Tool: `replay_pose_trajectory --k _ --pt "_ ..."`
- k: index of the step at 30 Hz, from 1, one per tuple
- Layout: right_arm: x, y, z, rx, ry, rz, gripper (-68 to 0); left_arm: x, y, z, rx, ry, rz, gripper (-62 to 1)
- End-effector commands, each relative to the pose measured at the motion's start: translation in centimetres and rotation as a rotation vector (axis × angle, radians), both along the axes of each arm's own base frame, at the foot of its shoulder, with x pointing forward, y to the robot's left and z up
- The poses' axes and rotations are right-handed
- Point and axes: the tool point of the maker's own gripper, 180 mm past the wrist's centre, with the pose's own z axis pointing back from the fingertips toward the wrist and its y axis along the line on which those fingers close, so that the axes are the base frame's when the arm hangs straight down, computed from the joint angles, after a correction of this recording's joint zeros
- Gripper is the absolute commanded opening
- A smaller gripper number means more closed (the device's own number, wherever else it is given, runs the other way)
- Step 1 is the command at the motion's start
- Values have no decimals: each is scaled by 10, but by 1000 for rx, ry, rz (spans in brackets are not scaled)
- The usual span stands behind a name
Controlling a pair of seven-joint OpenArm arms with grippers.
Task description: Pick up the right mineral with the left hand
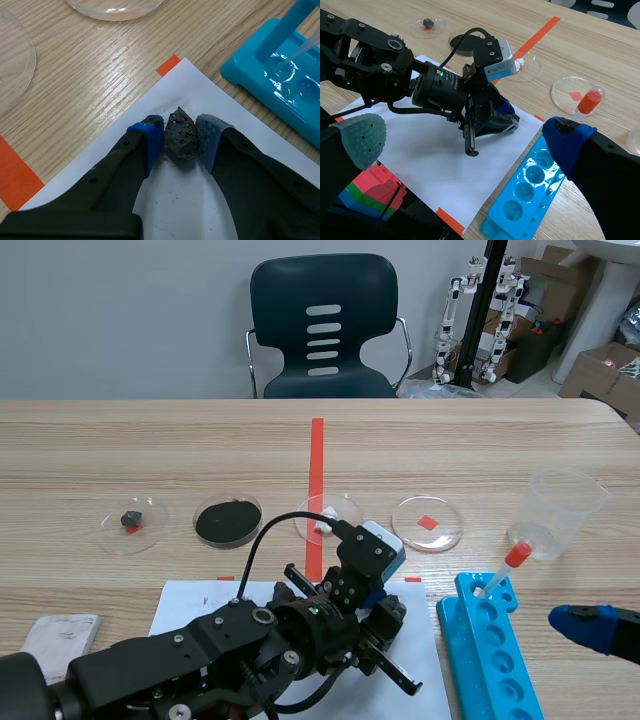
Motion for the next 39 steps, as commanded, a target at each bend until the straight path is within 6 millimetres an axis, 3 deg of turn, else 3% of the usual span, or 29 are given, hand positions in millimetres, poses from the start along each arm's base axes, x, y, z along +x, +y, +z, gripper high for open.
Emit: replay_pose_trajectory --k 1,14,23,28,33,39 --pt "4 3 11 25 -33 0 4 4 -10 10 -37 -15 1 -482" --pt "4 3 11 25 -33 0 4 3 -10 13 -28 -33 -14 -493" --pt "4 3 11 25 -33 0 4 13 14 50 -94 -113 30 -493" --pt "4 3 11 25 -33 0 4 13 48 81 -133 -170 87 -493" --pt "4 3 11 25 -33 0 4 7 100 110 -147 -217 191 -493" --pt "4 3 11 25 -33 0 4 -16 155 138 -105 -261 290 -493"
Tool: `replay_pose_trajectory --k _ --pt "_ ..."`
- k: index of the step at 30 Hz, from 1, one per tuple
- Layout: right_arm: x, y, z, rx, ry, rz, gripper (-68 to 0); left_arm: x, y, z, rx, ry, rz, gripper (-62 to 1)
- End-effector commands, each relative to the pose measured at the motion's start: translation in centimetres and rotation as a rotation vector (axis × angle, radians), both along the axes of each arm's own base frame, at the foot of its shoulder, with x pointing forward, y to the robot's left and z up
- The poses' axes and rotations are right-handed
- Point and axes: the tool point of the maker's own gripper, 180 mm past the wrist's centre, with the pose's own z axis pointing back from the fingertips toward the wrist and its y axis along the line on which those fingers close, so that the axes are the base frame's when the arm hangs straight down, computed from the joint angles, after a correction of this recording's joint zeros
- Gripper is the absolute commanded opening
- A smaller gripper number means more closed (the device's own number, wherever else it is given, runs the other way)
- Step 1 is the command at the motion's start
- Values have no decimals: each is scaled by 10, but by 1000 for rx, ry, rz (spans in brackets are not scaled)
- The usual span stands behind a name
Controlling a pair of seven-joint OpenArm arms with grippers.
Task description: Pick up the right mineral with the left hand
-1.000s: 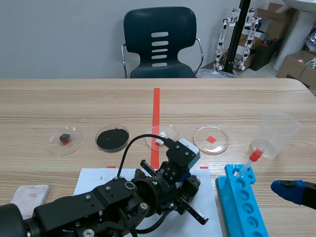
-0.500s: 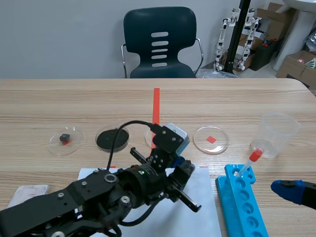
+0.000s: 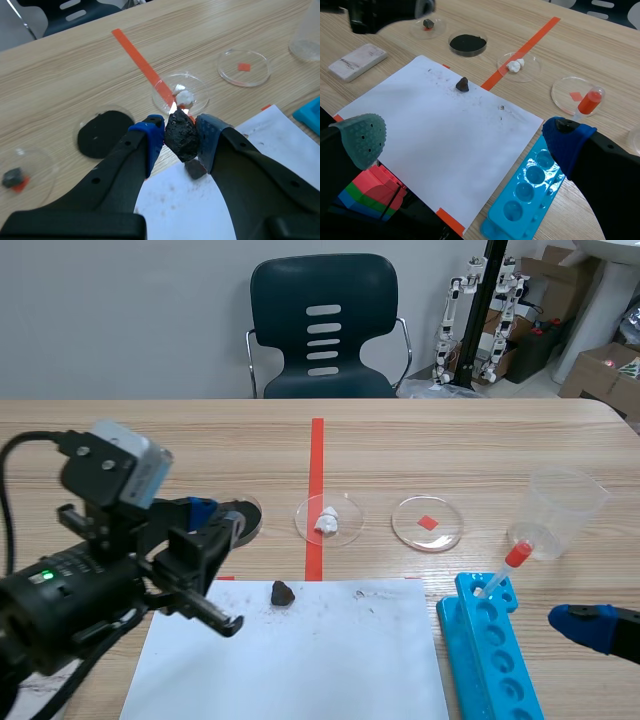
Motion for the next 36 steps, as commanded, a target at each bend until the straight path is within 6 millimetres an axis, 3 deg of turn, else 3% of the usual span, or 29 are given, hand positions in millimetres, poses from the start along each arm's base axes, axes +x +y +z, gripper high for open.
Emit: replay_pose_trajectory --k 1,8,18,36 --pt "4 3 11 24 -32 0 4 -12 2 2 -18 9 9 -493" --pt "4 3 11 24 -33 0 4 -56 32 9 40 45 56 -493" --pt "4 3 11 24 -33 0 4 -108 35 28 1 48 47 -493" --pt "4 3 11 24 -32 0 4 -113 36 27 5 56 47 -493"
